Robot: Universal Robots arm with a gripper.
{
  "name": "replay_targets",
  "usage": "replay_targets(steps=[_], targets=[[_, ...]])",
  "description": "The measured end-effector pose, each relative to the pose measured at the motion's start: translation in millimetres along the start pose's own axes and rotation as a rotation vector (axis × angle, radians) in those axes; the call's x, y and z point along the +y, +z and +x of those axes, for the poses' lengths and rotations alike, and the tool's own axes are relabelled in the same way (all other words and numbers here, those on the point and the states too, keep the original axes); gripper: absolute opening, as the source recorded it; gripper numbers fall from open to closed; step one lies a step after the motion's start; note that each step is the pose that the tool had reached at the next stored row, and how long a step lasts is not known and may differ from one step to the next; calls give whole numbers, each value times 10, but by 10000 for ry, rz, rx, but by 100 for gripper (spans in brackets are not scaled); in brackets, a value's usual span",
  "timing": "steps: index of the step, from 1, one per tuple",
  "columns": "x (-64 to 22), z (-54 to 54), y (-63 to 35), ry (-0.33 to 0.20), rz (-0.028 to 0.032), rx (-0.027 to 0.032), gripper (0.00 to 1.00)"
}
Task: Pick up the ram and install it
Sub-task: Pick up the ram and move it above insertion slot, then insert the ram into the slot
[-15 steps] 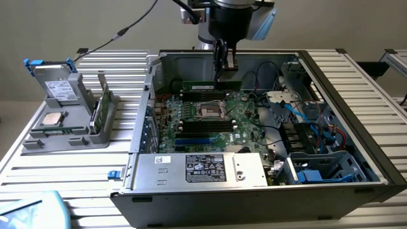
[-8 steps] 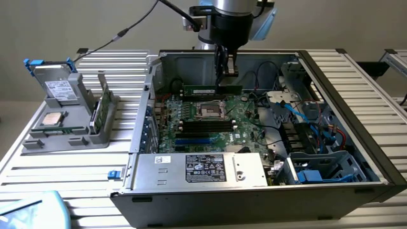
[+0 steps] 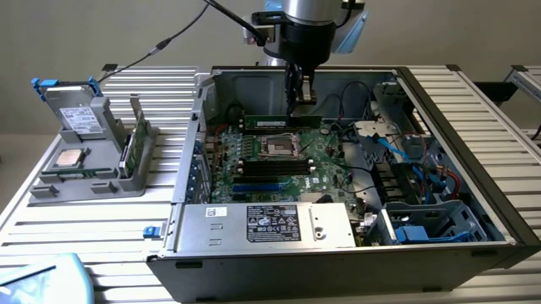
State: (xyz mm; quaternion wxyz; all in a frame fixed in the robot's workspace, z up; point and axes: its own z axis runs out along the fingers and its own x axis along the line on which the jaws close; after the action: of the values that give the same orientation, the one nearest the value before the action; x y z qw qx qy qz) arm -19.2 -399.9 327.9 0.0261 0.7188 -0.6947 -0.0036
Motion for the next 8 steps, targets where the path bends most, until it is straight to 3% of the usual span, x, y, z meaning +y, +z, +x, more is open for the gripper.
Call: replay_targets(steps=[8], targets=[[0, 0, 0, 0, 0, 0, 14]])
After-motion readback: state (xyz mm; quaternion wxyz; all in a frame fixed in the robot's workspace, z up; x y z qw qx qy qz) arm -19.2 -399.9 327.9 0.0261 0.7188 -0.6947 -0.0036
